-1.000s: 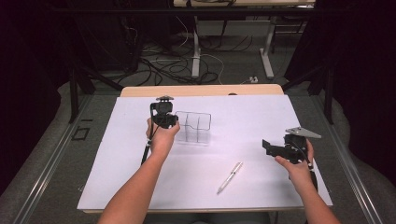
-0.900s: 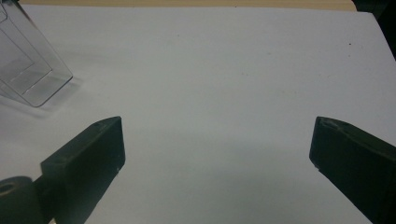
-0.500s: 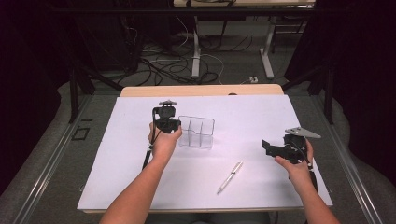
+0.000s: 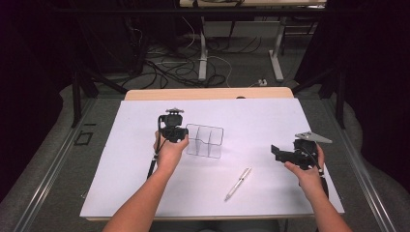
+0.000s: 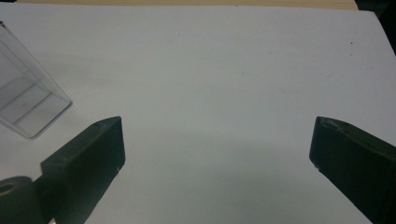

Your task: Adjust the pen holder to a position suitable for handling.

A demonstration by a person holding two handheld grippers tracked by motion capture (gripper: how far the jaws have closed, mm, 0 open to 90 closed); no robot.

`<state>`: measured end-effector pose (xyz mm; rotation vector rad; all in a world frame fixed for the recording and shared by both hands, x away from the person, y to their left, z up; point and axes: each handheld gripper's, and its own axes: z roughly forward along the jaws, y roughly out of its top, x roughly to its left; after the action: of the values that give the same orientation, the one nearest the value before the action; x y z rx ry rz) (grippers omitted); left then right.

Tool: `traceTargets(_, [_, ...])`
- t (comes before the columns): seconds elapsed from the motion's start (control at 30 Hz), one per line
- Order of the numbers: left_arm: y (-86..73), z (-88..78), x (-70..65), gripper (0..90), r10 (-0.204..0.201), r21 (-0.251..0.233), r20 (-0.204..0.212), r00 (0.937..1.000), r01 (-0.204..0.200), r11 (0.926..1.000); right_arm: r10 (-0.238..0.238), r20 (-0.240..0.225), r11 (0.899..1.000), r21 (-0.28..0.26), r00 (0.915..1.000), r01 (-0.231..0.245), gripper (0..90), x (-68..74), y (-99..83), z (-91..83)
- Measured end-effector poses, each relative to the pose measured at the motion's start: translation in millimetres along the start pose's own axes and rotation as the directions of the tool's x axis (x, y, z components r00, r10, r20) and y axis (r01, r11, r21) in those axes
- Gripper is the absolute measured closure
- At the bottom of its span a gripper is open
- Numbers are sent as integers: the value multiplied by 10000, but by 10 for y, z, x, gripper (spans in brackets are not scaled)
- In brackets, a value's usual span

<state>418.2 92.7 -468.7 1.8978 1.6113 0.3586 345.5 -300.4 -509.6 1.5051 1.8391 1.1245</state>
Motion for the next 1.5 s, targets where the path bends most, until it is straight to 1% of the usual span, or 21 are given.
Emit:
traceTargets(0.1, [-17,-5,9,867,67,-76,60,10000,-67,9999,14,3,10000,10,10000,-14,31,-1,-2,0])
traceTargets(0.13, [-20,-10,20,863,65,-101,171,9998,-64,9999,19,-8,10000,9,10000,-19,31,-1,-2,1])
traceTargets(0.4, [5,-92,117,745,-79,-566,888,9960,130,9983,-9,-39,10000,26,10000,9,31,0,-5,1])
traceTargets(0.47, [13,-109,146,718,-115,-632,980,9951,177,9978,-28,-39,10000,33,10000,28,31,3,-5,3])
traceTargets(0.5, [19,-114,172,716,-147,-543,1183,9929,213,9983,-50,-50,10000,31,10000,50,31,4,-5,3])
traceTargets(0.6, [25,-143,232,693,-279,-639,1512,9881,380,9972,-86,-63,10000,22,9999,86,31,7,-5,3])
traceTargets(0.7, [22,-172,264,659,-207,-957,1594,9870,363,9947,-85,-60,10000,22,9999,85,31,9,-5,3])
traceTargets(0.77, [21,-189,295,626,-140,-1085,1514,9884,307,9936,-85,-59,10000,14,9999,85,31,8,-6,3])
traceTargets(0.83, [18,-190,338,598,-134,-1100,1647,9863,319,9934,-85,-70,10000,11,9999,85,31,9,-5,2])
traceTargets(0.87, [14,-180,355,597,-145,-1131,1639,9864,334,9930,-18,-79,10000,22,10000,18,31,17,-5,1])
traceTargets(0.93, [4,-168,400,586,-143,-1071,1520,9883,309,9938,-108,-92,9999,-6,9999,108,31,15,-5,2])
traceTargets(1.0, [-12,-146,446,596,-161,-895,1756,9843,323,9955,-135,-97,9999,-20,9999,134,31,17,-4,2])
traceTargets(1.03, [-23,-137,464,597,-113,-858,1663,9860,258,9960,-144,-104,9999,-17,9998,144,31,18,-4,2])
traceTargets(1.07, [-42,-112,474,611,-84,-1012,1651,9862,254,9945,-144,-130,9999,-19,9998,144,31,18,-5,4])
traceTargets(1.13, [-70,-74,503,633,-8,-964,1689,9856,174,9952,-168,-137,9999,7,9998,169,31,17,-6,4])
traceTargets(1.17, [-82,-51,527,648,152,-895,1820,9832,12,9960,-170,-138,9999,9,9998,170,31,18,-7,5])
traceTargets(1.2, [-101,-25,536,674,145,-855,1944,9808,22,9963,-171,-137,9999,7,9998,171,31,18,-7,4])
traceTargets(1.23, [-120,-2,549,689,277,-800,2018,9790,-117,9967,-180,-147,9998,-1,9997,180,31,18,-7,4])
traceTargets(1.3, [-161,40,559,739,465,-776,1822,9822,-328,9964,-149,-161,9999,19,9998,149,31,21,-8,4])
traceTargets(1.4, [-206,77,586,811,627,-708,1874,9803,-501,9962,-130,-190,9999,66,9997,131,31,25,-13,11])
traceTargets(1.5, [-243,110,594,872,762,-712,2024,9763,-629,9955,-241,-178,9997,44,9996,242,31,24,-11,13])
